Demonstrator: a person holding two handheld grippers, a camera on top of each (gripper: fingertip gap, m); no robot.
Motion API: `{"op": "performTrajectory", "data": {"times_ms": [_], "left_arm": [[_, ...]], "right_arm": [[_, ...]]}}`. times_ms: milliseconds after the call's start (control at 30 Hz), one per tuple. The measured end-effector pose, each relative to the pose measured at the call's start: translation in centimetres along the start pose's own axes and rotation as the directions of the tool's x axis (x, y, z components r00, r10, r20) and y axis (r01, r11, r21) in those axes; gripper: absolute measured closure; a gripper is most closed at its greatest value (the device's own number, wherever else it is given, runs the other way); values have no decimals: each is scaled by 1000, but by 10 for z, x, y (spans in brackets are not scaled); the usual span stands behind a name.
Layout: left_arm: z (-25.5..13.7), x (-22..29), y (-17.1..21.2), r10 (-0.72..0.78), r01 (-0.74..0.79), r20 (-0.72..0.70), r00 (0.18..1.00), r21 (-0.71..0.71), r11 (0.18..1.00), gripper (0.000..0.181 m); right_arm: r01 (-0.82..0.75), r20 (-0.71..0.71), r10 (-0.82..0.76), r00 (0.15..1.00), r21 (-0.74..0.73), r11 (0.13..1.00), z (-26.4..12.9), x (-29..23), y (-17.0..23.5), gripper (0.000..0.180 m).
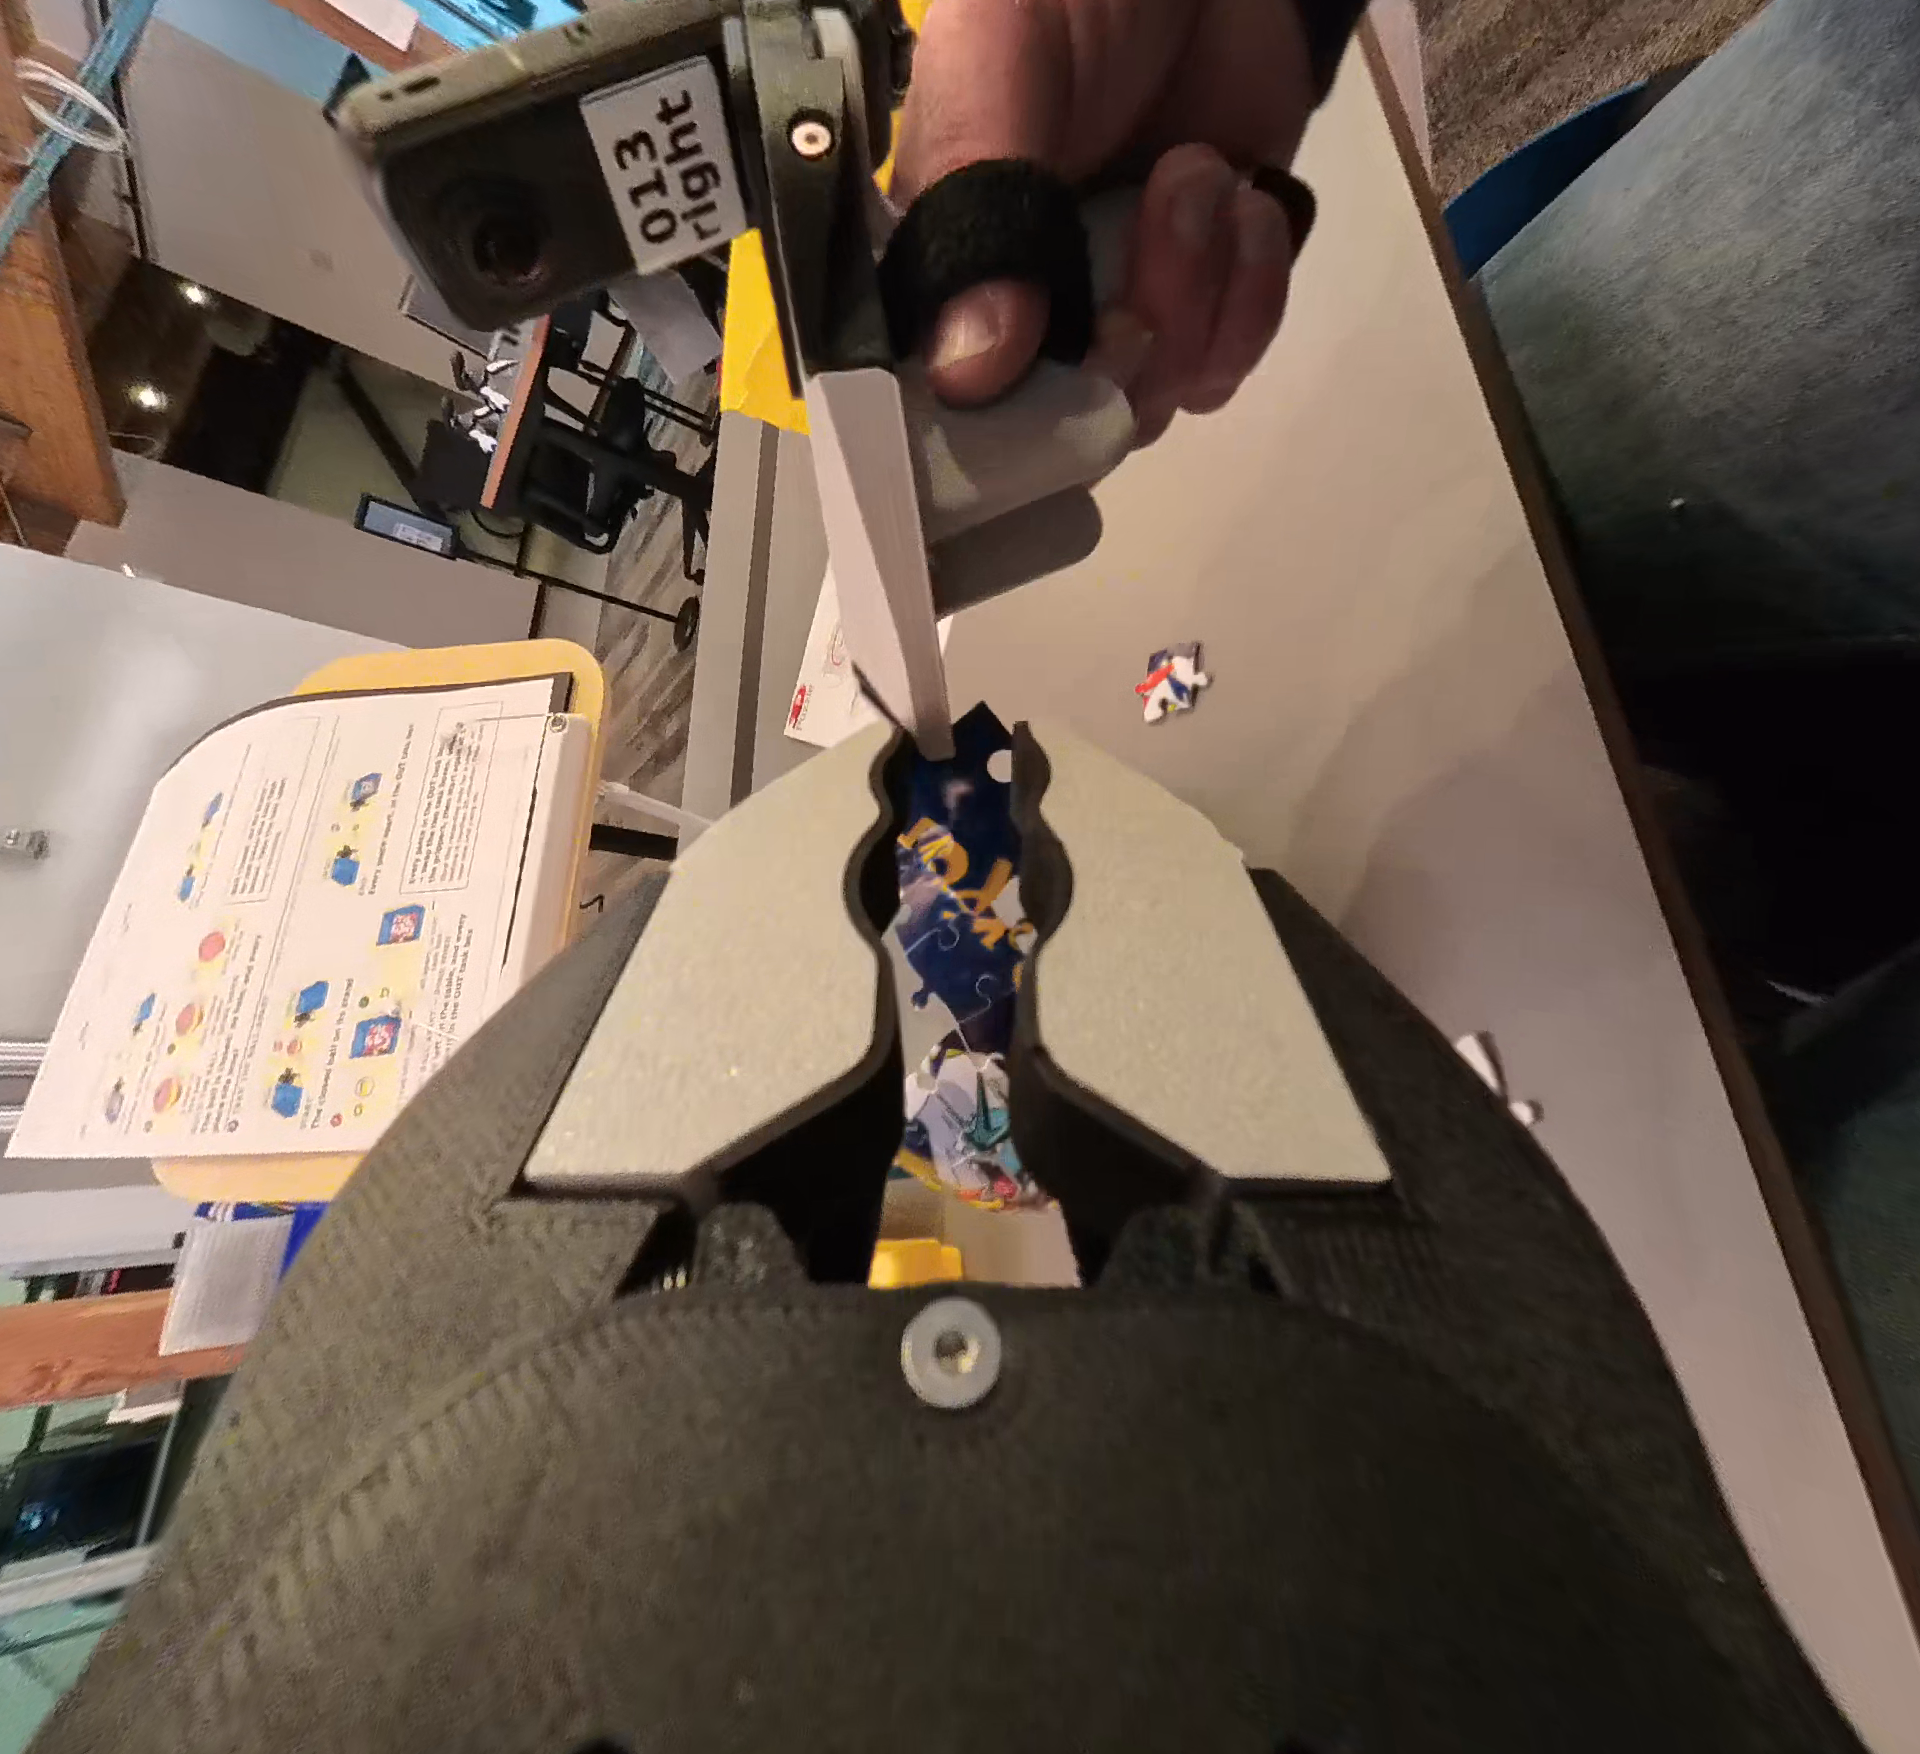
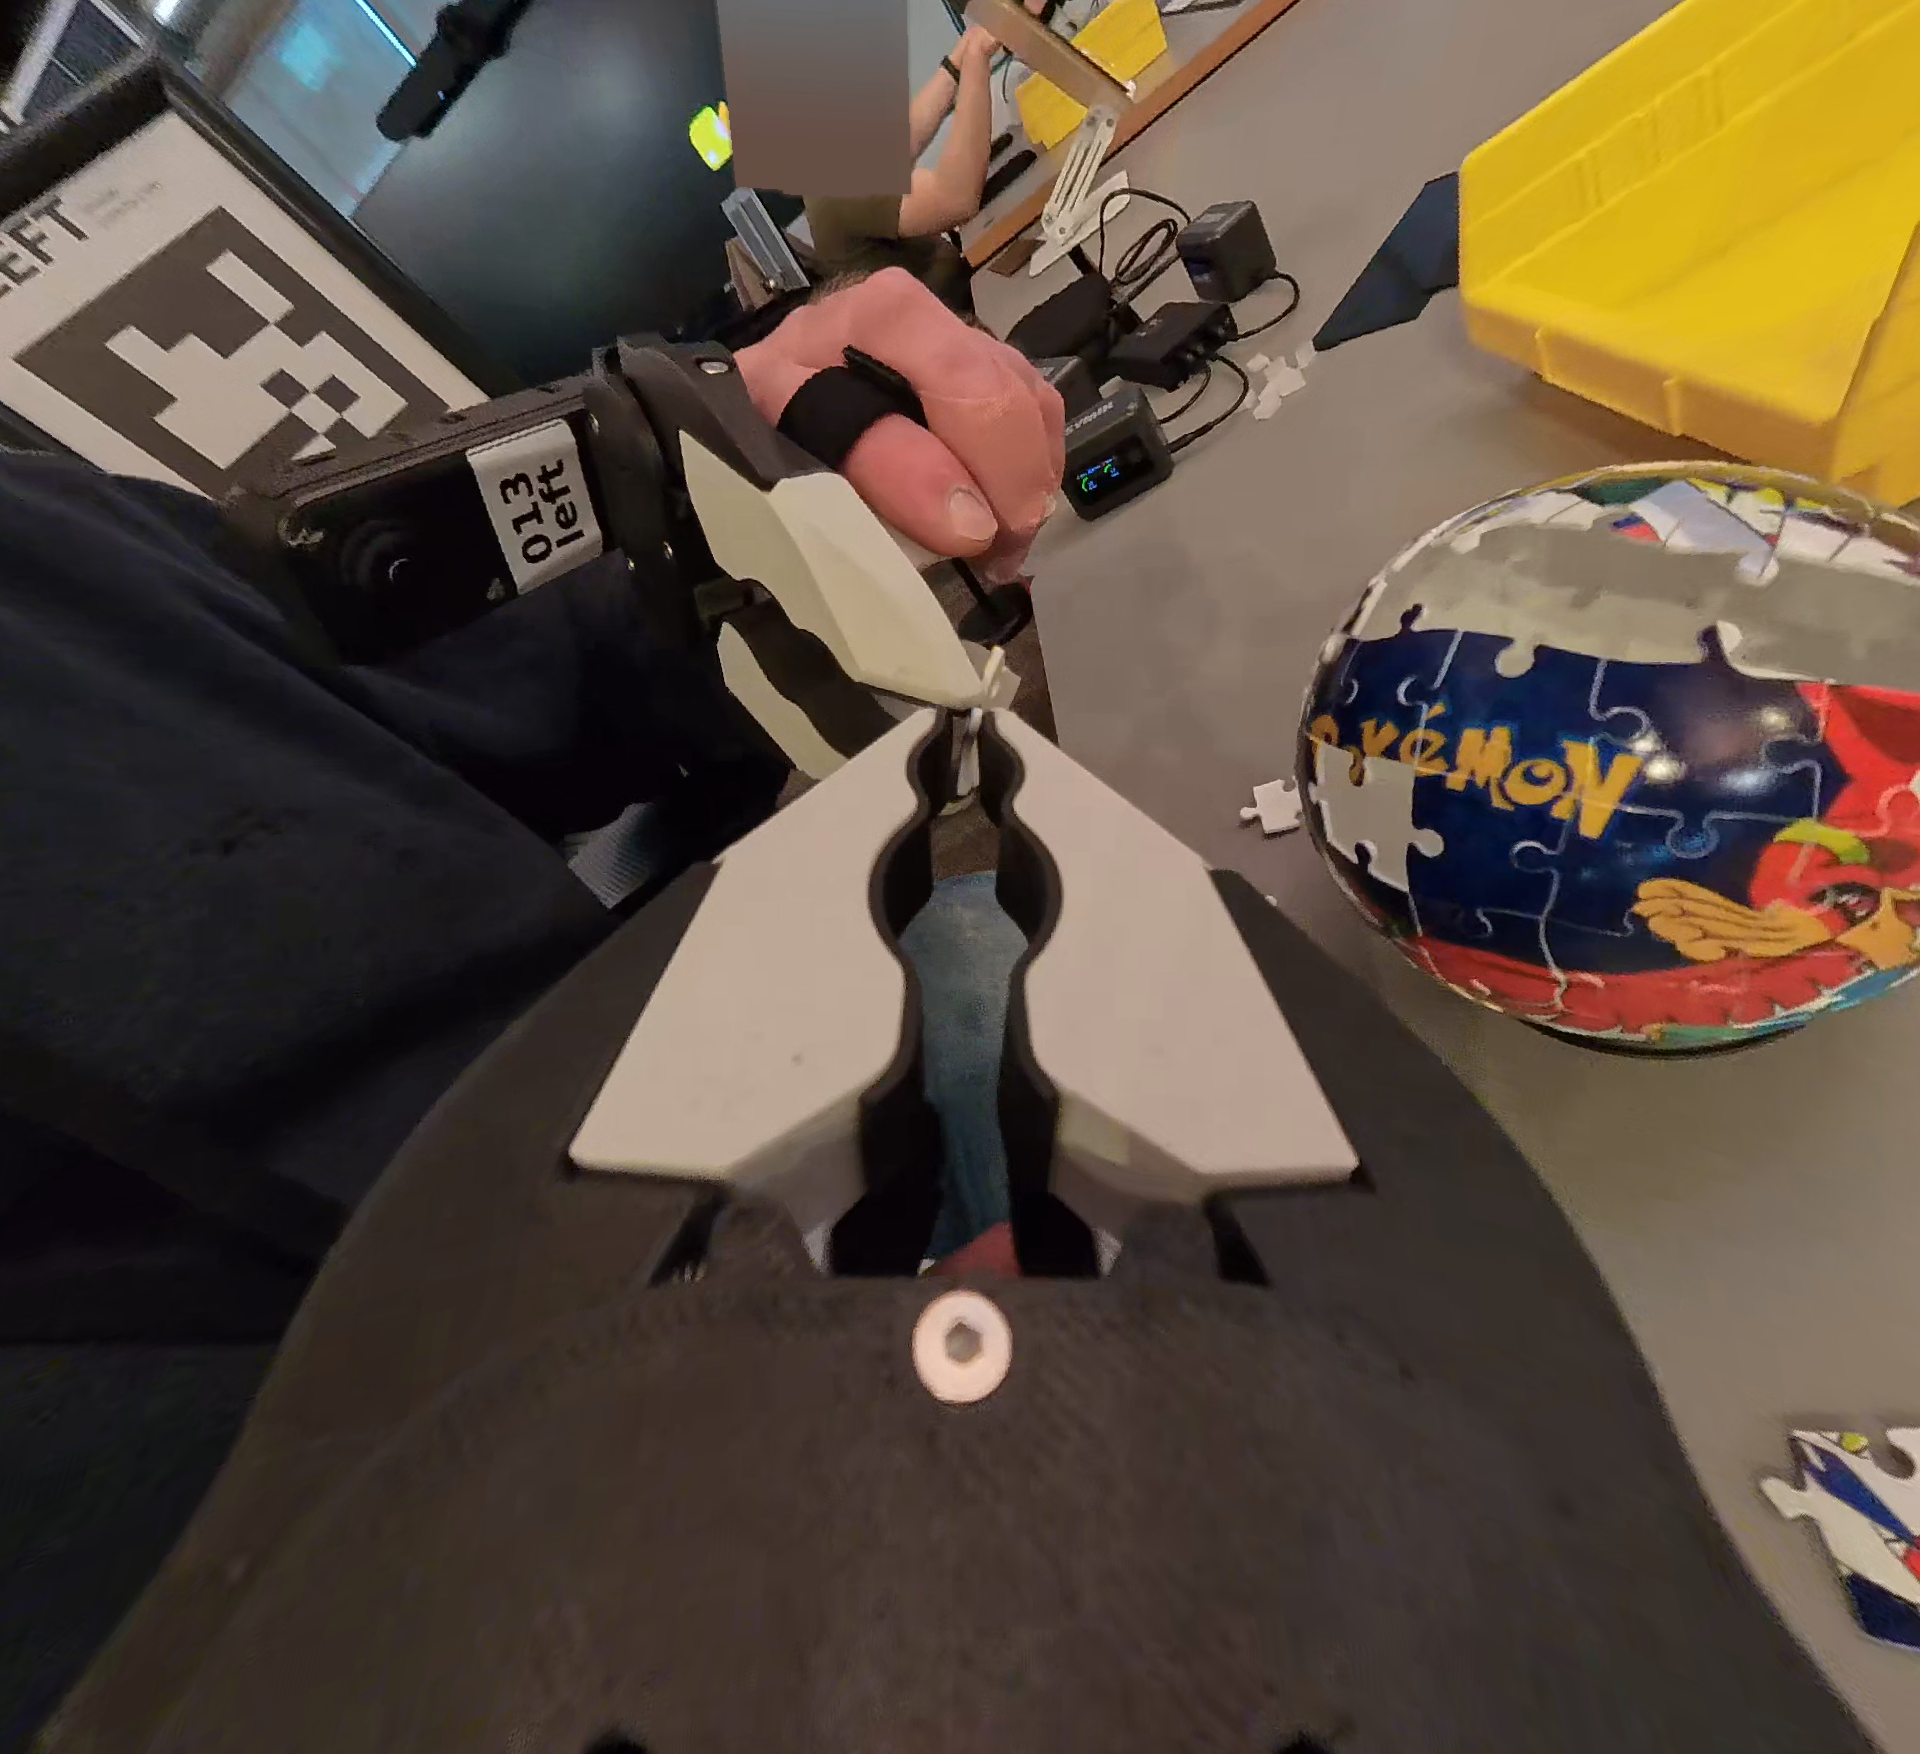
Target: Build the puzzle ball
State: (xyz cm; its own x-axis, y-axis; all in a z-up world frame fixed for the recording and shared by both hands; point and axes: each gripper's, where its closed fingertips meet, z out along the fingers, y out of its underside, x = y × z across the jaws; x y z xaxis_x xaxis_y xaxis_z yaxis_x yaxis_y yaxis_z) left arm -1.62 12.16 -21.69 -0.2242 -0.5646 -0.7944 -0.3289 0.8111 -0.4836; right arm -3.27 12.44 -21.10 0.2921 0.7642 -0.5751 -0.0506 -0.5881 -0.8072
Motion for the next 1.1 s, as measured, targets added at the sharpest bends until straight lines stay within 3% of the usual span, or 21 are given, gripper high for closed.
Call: {"op": "performTrajectory", "data": {"times_ms": [33,267,400,600,700,833,967,1100], "left_arm": [[1,0,0,-6,6,0,1000,9,1000,162],[6,-2,2,-54,52,42,998,53,997,159],[0,-9,23,-108,107,73,991,17,994,149],[5,-3,73,-233,237,56,971,-84,968,103],[17,11,102,-291,292,23,956,-129,948,64],[33,22,124,-347,339,-12,938,-180,923,40],[44,22,135,-366,357,-23,930,-167,919,37],[52,20,140,-347,342,-14,938,-145,929,51]], "right_arm": [[-5,2,5,1000,14,1000,-1,1,1,179],[-55,-5,56,998,137,989,-8,13,-1,180],[-56,-71,70,995,180,982,-18,34,3,180],[-59,-134,85,987,188,980,-16,53,14,180],[-51,-152,80,985,186,981,-16,56,17,180],[-35,-154,64,986,185,982,-17,55,19,180],[-40,-152,69,986,186,982,-16,57,21,180],[-49,-143,78,987,194,980,-17,59,22,180]]}}
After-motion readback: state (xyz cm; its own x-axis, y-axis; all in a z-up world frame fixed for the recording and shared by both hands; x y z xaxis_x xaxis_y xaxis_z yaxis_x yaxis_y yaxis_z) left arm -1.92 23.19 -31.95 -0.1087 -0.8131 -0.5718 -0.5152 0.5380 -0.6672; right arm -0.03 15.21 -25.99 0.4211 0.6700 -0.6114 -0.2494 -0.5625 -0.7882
